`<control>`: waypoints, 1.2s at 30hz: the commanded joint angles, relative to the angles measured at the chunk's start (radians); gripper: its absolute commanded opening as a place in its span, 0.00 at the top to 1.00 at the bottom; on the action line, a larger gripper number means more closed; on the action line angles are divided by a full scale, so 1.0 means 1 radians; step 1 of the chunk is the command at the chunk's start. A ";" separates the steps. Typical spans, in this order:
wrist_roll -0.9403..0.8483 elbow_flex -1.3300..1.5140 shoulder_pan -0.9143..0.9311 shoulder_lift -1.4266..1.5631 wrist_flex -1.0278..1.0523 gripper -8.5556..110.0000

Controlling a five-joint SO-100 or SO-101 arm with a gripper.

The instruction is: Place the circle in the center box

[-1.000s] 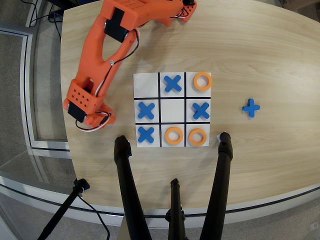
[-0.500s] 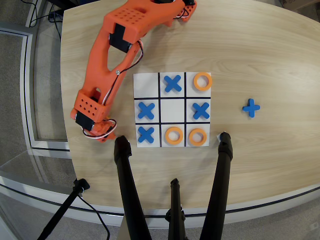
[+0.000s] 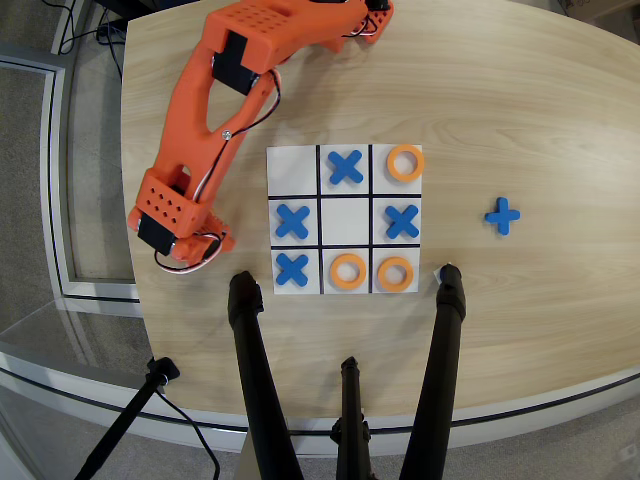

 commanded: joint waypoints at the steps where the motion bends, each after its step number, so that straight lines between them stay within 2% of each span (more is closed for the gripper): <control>1: 0.005 0.048 -0.020 0.021 0.014 0.85; 7: -0.002 0.087 -0.021 0.025 0.000 0.93; 19: 0.014 0.112 -0.015 0.071 0.028 0.93; 26: 0.054 0.181 -0.055 0.287 0.155 0.93; 36: 0.069 0.577 -0.264 0.779 0.138 0.93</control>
